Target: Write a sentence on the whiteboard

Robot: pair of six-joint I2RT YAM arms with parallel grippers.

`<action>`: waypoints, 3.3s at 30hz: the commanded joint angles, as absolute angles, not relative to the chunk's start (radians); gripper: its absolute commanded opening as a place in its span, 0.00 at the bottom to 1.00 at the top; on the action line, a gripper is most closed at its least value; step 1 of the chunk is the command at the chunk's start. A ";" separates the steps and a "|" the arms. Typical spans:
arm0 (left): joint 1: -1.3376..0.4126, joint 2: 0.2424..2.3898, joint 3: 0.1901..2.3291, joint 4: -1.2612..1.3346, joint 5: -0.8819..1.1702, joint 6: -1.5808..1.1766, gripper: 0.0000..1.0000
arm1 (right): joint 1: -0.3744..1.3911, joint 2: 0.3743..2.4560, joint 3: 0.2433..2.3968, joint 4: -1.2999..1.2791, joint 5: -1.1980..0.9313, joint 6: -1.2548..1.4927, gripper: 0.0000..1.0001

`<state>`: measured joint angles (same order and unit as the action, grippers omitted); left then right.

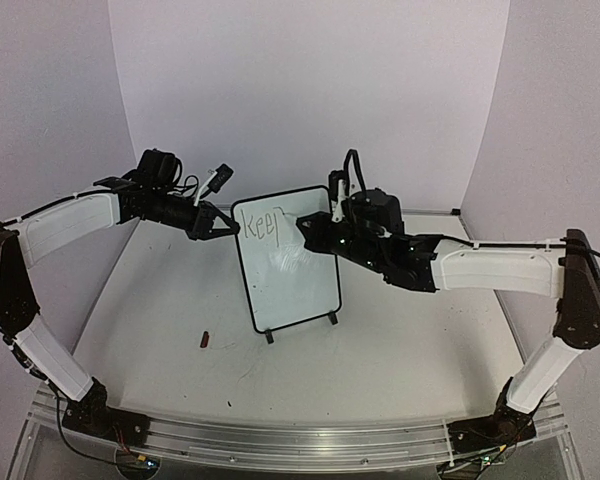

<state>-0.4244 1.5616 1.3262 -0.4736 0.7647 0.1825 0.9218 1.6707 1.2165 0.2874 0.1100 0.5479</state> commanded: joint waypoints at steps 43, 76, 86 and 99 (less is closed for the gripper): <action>-0.442 1.524 1.311 -0.505 0.715 0.242 0.00 | 0.913 1.572 1.186 0.252 -0.125 0.481 0.00; -0.448 1.534 1.313 -0.517 0.697 0.251 0.00 | 0.732 1.539 1.055 0.388 -0.367 0.550 0.00; -0.456 1.539 1.312 -0.518 0.695 0.252 0.00 | 0.732 1.548 1.049 0.384 -0.319 0.566 0.00; -0.464 1.539 1.312 -0.521 0.689 0.255 0.00 | 0.721 1.592 1.103 0.394 -0.299 0.569 0.00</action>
